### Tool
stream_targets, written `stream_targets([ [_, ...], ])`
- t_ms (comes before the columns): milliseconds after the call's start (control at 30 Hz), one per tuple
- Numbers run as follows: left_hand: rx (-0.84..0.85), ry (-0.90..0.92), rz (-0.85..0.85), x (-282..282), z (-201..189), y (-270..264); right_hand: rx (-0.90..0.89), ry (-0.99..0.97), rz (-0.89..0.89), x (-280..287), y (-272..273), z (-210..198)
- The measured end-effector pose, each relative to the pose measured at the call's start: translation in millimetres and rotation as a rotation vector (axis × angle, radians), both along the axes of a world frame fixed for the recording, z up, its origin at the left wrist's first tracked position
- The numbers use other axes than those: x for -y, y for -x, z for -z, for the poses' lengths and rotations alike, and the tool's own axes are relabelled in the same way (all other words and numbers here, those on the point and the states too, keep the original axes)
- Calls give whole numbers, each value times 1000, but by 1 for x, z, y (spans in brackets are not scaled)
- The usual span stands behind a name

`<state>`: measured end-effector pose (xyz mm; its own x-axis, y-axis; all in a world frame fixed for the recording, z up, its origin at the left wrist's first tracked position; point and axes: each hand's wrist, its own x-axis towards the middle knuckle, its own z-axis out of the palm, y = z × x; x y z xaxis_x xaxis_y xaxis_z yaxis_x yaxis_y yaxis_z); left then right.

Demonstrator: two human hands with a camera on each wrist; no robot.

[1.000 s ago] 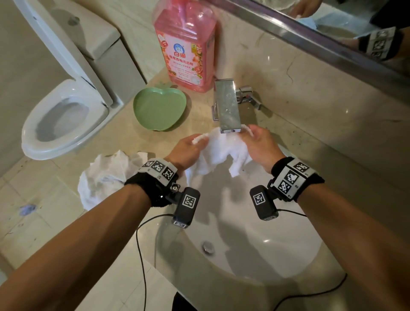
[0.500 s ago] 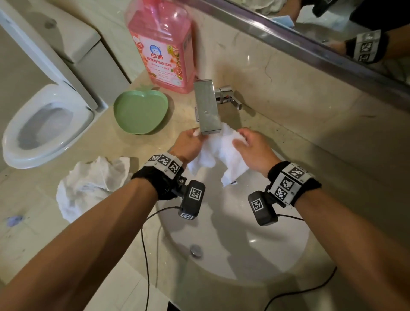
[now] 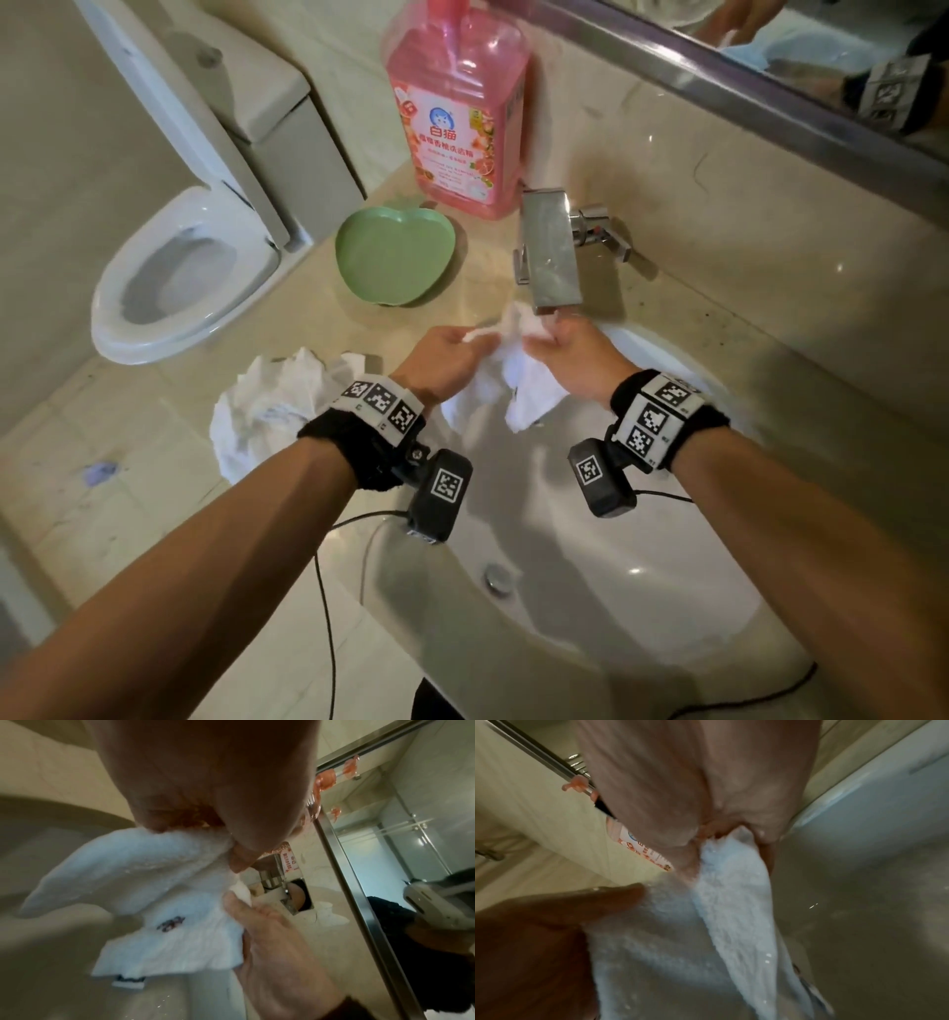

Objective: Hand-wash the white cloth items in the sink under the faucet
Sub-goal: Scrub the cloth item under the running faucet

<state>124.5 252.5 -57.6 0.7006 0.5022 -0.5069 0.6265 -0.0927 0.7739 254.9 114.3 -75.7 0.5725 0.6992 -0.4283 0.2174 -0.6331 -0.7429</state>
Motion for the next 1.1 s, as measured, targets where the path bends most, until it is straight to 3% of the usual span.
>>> stream_targets([
  [67,-95,-161,121,0,3,2,19,-2,10,-9,2,2],
  [133,-166,-377,230,-1,3,1,27,-66,143,-11,1,4],
  [233,-225,-505,214,-1,2,-3,146,-47,152,-4,-2,7],
  [333,-272,-581,222,1,3,-12,151,-13,88,8,-4,5],
  [433,-314,-476,190,7,6,-23,183,-12,39,20,-4,5],
  [633,-142,87,-37,34,9,-45,128,6,42,24,11,1],
  [800,-105,281,-87,46,-6,-49,-38,-12,-32,33,9,-2],
  [867,-98,270,-63,48,-10,-46,25,24,-82,34,9,0],
  [1000,-182,-144,168,51,-8,-43,150,56,-86,25,14,2],
  [1100,-255,-177,284,42,-9,-40,236,105,-148,24,14,2],
])
